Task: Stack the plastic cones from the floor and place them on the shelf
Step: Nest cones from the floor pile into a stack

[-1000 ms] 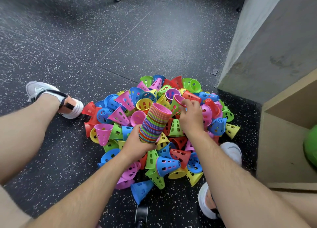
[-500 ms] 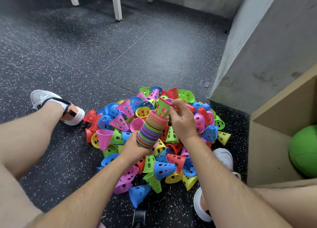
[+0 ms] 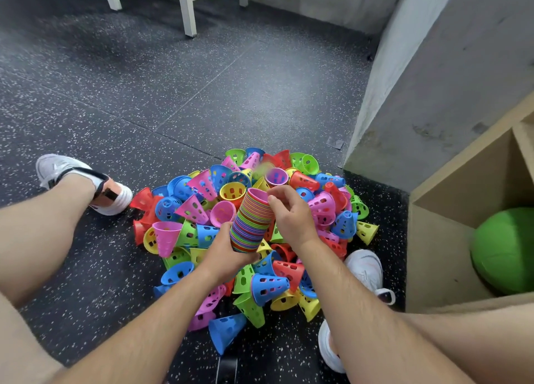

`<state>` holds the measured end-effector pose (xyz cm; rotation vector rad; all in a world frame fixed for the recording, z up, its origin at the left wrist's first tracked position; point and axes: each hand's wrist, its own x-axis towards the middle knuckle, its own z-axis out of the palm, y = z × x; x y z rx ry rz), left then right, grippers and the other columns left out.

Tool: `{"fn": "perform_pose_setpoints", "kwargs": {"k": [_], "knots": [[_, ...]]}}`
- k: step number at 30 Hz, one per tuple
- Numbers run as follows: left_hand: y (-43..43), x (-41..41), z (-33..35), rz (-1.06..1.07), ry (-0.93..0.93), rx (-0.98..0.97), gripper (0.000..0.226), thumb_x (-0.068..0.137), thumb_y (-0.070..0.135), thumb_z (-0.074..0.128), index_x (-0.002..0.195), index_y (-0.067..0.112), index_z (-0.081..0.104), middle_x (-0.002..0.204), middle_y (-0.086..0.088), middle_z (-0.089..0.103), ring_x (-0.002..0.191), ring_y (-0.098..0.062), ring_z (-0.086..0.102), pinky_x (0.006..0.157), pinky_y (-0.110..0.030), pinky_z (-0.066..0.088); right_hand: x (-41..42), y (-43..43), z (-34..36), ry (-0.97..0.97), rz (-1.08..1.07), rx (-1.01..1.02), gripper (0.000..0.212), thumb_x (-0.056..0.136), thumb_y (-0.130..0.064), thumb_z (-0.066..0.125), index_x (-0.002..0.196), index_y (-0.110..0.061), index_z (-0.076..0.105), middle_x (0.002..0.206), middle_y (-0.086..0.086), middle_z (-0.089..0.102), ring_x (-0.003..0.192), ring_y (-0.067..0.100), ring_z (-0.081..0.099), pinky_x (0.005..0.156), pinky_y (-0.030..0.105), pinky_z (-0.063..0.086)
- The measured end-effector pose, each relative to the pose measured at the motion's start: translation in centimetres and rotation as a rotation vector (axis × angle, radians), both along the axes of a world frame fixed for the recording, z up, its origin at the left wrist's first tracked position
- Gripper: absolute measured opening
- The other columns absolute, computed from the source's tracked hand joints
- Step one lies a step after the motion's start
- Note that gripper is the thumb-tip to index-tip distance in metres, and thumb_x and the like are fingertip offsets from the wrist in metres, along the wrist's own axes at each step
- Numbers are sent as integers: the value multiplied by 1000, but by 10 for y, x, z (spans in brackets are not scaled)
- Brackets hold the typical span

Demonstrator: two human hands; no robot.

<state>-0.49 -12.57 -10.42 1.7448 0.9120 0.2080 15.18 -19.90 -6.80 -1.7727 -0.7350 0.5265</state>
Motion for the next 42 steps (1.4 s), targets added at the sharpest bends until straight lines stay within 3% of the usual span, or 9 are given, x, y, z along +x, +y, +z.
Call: {"fn": "perform_pose_setpoints", "kwargs": {"k": [5, 11, 17, 20, 24, 29, 36, 39, 42], "knots": [[0, 15, -3, -51, -33, -8, 50, 72, 0, 82, 99, 26, 50, 87, -8, 61, 70, -14, 59, 59, -23, 51, 13, -12, -6, 27, -93, -24, 13, 91, -28, 64, 103, -27, 69, 97, -12, 70, 89, 2, 63, 80, 28, 53], [1, 34, -14, -79, -63, -12, 50, 71, -2, 82, 108, 15, 53, 87, -9, 58, 70, -15, 57, 59, -31, 50, 52, -26, -35, -151, -495, -51, 30, 86, -40, 59, 114, -33, 64, 118, -6, 64, 109, 16, 59, 96, 38, 50], [4, 39, -19, -82, -51, 29, 58, 71, 5, 86, 115, 22, 51, 98, -7, 61, 79, -15, 65, 66, -33, 57, 105, -42, -62, -193, -555, -591, 46, 97, -40, 55, 137, -18, 57, 138, 8, 54, 128, 32, 40, 109, 42, 35], [5, 37, -22, -69, -48, 22, 61, 70, 6, 87, 117, 23, 51, 101, -5, 62, 88, -22, 68, 74, -39, 59, 112, -38, -65, -171, -485, -705, 38, 96, -42, 56, 126, -19, 64, 133, 7, 58, 127, 30, 38, 108, 42, 36], [4, 35, -22, -58, -24, -1, 62, 67, 11, 86, 116, 27, 51, 101, -5, 63, 87, -26, 68, 75, -48, 59, 106, -34, -64, -148, -510, -669, 12, 95, -36, 60, 99, -26, 65, 120, 2, 62, 124, 28, 38, 103, 40, 35], [4, 29, -23, -59, 13, -20, 64, 63, 16, 86, 115, 29, 51, 100, -5, 65, 82, -23, 69, 72, -47, 61, 82, -29, -53, -47, -548, -582, 14, 99, -29, 52, 102, -19, 61, 125, 8, 57, 123, 32, 44, 100, 41, 38], [10, 13, -29, -19, 33, -57, 65, 57, 22, 91, 111, 19, 55, 92, -8, 69, 75, -22, 71, 67, -51, 61, 50, -8, -11, -13, -451, -275, 11, 102, -25, 45, 99, -17, 51, 108, 3, 54, 95, 25, 53, 78, 36, 40], [11, 5, -19, 15, 13, -63, 61, 63, 16, 90, 112, 18, 53, 85, -4, 66, 65, -10, 63, 57, -32, 52, 45, -4, 7, -3, -339, -137, 10, 100, -26, 49, 93, -21, 52, 86, -4, 57, 79, 17, 54, 69, 34, 42], [10, -4, -5, 33, -20, -50, 46, 66, 11, 88, 95, 19, 53, 75, -4, 60, 59, -15, 54, 51, -26, 45, 32, 6, 19, 4, -203, -34, 9, 97, -24, 52, 89, -21, 53, 73, -10, 49, 66, 11, 45, 66, 32, 37]]}}
